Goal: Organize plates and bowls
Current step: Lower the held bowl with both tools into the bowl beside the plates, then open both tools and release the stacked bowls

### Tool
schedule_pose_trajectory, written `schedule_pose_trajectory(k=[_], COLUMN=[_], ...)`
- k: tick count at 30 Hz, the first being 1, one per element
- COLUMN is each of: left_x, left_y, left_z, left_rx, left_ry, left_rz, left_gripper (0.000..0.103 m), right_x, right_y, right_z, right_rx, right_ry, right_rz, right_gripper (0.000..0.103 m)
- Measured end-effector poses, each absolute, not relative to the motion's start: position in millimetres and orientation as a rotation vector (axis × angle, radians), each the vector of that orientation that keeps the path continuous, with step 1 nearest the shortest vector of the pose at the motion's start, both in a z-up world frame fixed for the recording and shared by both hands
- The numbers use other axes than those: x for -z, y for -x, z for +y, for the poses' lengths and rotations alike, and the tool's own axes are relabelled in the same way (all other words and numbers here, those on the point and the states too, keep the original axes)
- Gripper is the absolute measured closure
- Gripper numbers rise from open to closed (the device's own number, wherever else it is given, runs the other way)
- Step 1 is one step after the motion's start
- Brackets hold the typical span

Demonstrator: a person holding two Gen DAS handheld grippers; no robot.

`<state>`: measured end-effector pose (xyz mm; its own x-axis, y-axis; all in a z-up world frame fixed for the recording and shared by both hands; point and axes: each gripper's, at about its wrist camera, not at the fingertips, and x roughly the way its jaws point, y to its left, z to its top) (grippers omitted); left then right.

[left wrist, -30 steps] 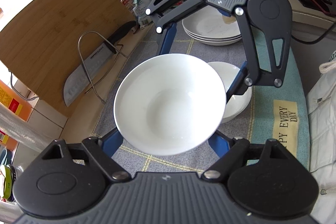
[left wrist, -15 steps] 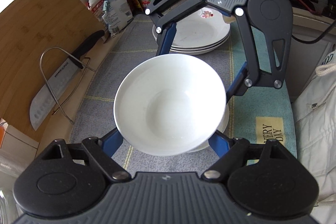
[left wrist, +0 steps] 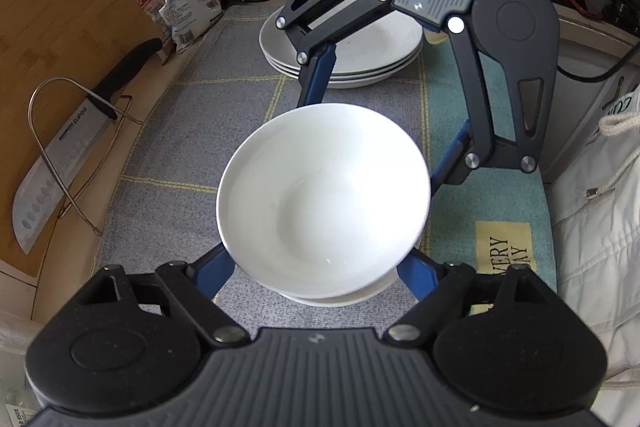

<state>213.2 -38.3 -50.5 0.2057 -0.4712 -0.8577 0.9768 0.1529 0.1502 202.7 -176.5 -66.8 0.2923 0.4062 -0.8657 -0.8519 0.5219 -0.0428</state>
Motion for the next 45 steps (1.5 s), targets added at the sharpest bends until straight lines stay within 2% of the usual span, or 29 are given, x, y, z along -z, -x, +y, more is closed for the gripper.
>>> schedule_pose_trajectory(k=[24, 32, 37, 45], left_x=[50.5, 49.0, 44.1, 21.6], left_y=[-222.8, -220.0, -216.9, -213.1], left_z=[-42.3, -39.0, -33.4, -13.9], left_rx=[1.224, 1.239, 1.215, 1.141], left_ry=[-0.798, -0.792, -0.768, -0.661], left_rz=[0.855, 0.836, 0.824, 0.757], left_gripper=[0.014, 0.013, 0.012, 0.008], right_x=[75.3, 71.6, 67.4, 51.0], right_y=[-211.6, -211.2, -205.0, -205.7], right_z=[-181.0, -184.0, -182.8, -189.5], right_rx=[-0.93, -0.917, -0.903, -0.882], right_ry=[0.498, 0.491, 0.499, 0.446], right_rz=[0.987, 0.975, 0.946, 0.889], right_gripper=[0.014, 0.009, 0.001, 0.0])
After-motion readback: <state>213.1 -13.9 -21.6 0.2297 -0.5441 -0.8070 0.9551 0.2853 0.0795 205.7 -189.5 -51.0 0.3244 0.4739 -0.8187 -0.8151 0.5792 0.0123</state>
